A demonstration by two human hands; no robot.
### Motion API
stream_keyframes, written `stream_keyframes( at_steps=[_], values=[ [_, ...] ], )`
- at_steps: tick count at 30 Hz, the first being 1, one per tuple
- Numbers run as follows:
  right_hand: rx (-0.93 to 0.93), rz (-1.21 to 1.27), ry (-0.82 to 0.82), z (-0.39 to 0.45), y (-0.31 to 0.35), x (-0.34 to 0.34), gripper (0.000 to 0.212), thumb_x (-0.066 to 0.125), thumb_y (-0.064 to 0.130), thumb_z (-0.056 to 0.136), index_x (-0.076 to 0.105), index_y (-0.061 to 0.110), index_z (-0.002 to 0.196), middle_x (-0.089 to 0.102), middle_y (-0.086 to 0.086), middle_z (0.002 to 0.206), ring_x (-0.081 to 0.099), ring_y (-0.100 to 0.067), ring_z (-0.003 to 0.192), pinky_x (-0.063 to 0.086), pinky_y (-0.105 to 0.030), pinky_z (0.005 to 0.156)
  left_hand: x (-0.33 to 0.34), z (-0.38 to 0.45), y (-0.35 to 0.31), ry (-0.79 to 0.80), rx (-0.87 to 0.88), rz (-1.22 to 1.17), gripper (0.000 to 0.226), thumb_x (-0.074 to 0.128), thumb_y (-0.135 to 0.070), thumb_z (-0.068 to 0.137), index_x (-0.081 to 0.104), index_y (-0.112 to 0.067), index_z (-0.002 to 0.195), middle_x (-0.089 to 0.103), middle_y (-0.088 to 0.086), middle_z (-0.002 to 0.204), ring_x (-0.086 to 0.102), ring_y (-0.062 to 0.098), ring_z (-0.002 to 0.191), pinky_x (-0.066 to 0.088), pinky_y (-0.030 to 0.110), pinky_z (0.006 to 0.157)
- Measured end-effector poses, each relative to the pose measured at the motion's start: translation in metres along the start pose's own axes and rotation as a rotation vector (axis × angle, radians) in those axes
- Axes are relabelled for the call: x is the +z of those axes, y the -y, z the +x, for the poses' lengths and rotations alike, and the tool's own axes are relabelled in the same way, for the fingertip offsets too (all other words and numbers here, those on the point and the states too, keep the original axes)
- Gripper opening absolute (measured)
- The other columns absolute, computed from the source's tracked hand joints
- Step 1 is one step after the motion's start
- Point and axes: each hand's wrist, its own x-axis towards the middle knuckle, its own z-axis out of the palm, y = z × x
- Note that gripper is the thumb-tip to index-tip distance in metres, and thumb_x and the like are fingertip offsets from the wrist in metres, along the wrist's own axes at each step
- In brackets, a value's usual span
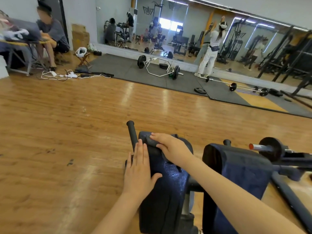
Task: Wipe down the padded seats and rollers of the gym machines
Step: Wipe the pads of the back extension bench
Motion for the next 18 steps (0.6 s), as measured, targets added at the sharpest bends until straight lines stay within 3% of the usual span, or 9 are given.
stream_keyframes(
  at_steps=[4,6,9,14,18],
  values=[
    [0.233,-0.075,-0.18,-0.016,-0.017,0.002,0.035,0.044,0.019,0.097,0.053,0.016,0.13,0.056,0.001,0.131,0.047,-0.015,0.124,0.032,-0.02,0.098,-0.007,-0.002,0.006,0.047,0.064,0.094,0.116,0.048,-0.062,0.086,-0.046,-0.006,0.123,-0.057,0.01,0.128,-0.036,0.022,0.131,-0.01,0.037,0.113],
    [0.356,-0.097,-0.226,-0.017,-0.016,0.001,0.027,0.042,0.021,0.098,0.06,0.014,0.117,0.063,-0.002,0.116,0.055,-0.021,0.112,0.04,-0.027,0.083,-0.006,-0.001,0.009,0.065,0.091,0.119,0.115,0.05,-0.059,0.087,-0.043,-0.005,0.125,-0.053,0.011,0.132,-0.037,0.023,0.131,-0.007,0.038,0.116],
    [0.396,-0.162,-0.089,0.011,0.005,0.002,0.021,0.039,0.022,0.098,0.057,0.013,0.094,0.064,-0.005,0.097,0.058,-0.026,0.094,0.035,-0.03,0.064,-0.003,0.0,0.008,0.06,0.075,0.08,0.116,0.057,-0.054,0.086,-0.039,-0.006,0.13,-0.054,0.009,0.131,-0.037,0.022,0.131,-0.01,0.036,0.115],
    [0.25,-0.102,0.181,0.059,0.024,0.005,0.027,0.036,0.024,0.1,0.058,0.009,0.104,0.063,-0.011,0.107,0.056,-0.029,0.098,0.041,-0.035,0.075,-0.004,0.001,0.008,0.08,0.074,0.119,0.117,0.056,-0.054,0.086,-0.041,-0.005,0.128,-0.056,0.01,0.128,-0.037,0.023,0.13,-0.013,0.036,0.112],
    [0.387,-0.009,0.206,0.046,-0.016,-0.018,0.021,0.039,0.02,0.099,0.052,0.013,0.085,0.059,-0.007,0.084,0.053,-0.025,0.084,0.035,-0.029,0.068,-0.004,0.001,0.009,0.094,0.064,0.123,0.119,0.055,-0.057,0.085,-0.045,-0.006,0.124,-0.057,0.009,0.127,-0.038,0.023,0.129,-0.01,0.038,0.114]
  ],
)
